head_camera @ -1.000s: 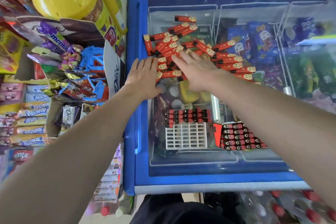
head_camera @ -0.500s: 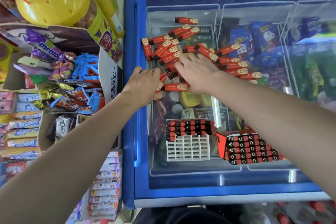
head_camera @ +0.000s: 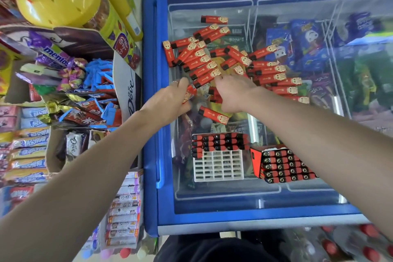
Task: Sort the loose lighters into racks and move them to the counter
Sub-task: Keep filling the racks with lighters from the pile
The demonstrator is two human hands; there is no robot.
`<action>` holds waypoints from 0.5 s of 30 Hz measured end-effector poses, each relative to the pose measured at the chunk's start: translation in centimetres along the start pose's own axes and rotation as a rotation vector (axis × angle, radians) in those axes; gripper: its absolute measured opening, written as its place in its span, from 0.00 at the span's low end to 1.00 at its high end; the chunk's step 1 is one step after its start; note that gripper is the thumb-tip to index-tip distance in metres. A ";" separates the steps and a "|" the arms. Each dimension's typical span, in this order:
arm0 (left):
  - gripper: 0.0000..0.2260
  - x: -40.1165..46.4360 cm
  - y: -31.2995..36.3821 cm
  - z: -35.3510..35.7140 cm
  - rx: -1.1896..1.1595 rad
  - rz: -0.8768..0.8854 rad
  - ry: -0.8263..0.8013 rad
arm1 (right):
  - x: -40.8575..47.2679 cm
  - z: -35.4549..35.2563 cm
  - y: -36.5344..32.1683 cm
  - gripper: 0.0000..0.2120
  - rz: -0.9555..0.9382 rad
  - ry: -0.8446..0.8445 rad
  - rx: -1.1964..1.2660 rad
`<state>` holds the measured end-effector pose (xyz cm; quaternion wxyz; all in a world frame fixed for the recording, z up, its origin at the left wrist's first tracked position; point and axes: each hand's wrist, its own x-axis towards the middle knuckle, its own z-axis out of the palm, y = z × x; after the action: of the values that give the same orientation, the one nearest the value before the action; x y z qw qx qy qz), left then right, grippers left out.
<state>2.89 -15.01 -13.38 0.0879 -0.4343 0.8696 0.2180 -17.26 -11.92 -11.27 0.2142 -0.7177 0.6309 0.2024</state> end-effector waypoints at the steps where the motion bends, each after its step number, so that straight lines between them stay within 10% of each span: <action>1: 0.14 0.1 0.3 -0.1 -0.065 -0.016 0.007 | -0.1 0.2 0.0 0.15 0.019 0.001 0.016; 8: 0.18 0.8 2.4 -0.2 -0.212 0.094 -0.085 | -1.0 1.6 1.2 0.13 0.115 0.005 0.257; 15: 0.17 1.8 3.3 1.2 -0.061 0.220 -0.103 | -2.4 1.6 2.8 0.06 0.374 0.084 1.222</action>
<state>-0.86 -14.01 -14.03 0.0946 -0.3268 0.8993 0.2746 -20.39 -9.35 -11.35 0.5209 -0.3513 0.7549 -0.1881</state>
